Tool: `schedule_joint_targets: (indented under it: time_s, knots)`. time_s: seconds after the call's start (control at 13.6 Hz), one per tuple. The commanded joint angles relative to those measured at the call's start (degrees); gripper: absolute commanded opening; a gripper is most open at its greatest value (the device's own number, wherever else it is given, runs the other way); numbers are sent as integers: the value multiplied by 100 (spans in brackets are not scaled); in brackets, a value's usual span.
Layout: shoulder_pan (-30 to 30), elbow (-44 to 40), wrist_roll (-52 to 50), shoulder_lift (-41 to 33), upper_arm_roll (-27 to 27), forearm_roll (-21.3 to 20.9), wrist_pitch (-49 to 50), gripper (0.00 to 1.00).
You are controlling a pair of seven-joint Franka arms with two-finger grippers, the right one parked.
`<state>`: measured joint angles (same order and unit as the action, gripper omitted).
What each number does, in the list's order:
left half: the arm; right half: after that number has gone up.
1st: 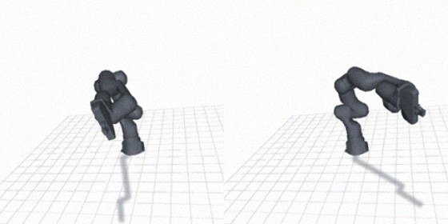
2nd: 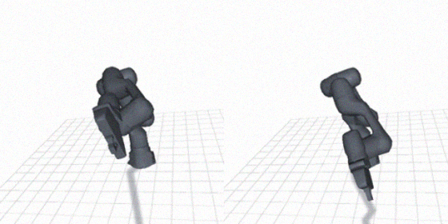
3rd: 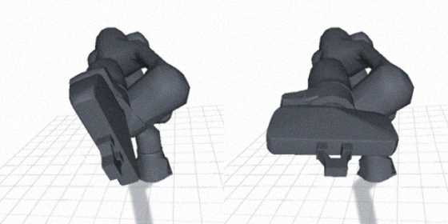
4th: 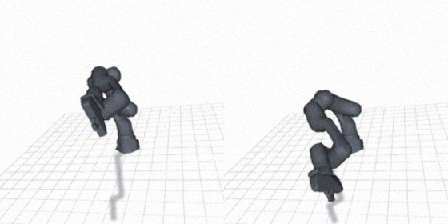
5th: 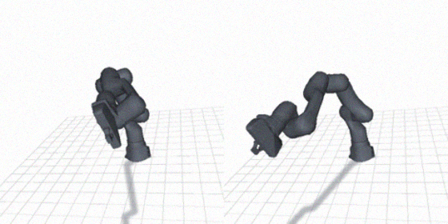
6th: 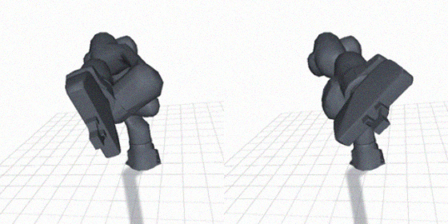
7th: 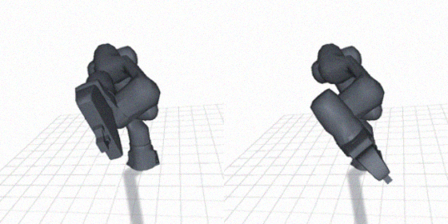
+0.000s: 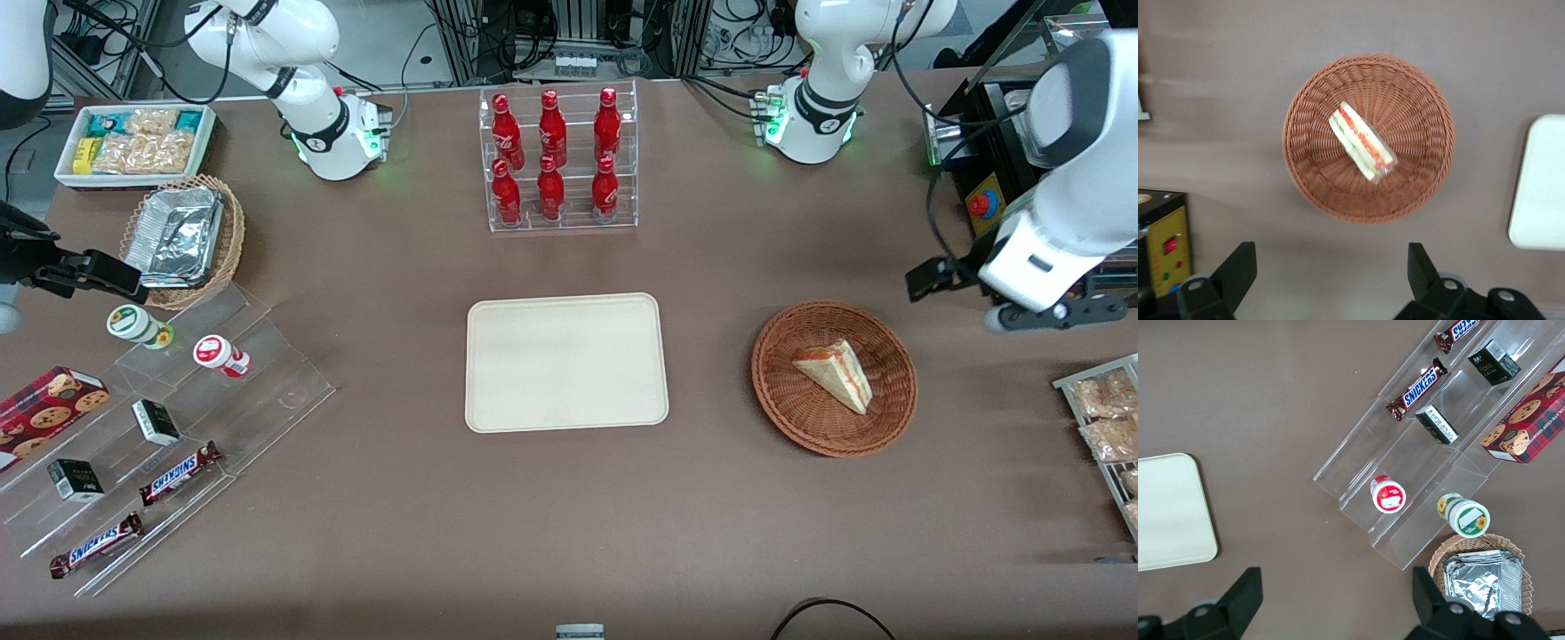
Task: Place sandwich from basket to tray
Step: 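Move the left gripper over the wicker basket above the wrapped sandwich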
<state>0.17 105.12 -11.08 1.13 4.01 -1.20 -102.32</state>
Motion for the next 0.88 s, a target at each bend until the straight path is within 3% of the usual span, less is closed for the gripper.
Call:
schedule_joint_targets:
  time_s: [0.0,0.29,0.59,0.81]
  knots:
    - [45,832,-744,-96,39,67,-988,100]
    - [-8,1984,-2185,-69,47,50,-2747,100]
    - [-210,2127,-3144,141,56,24,-3031,100]
    - [-210,2171,-3225,334,56,23,-3180,100]
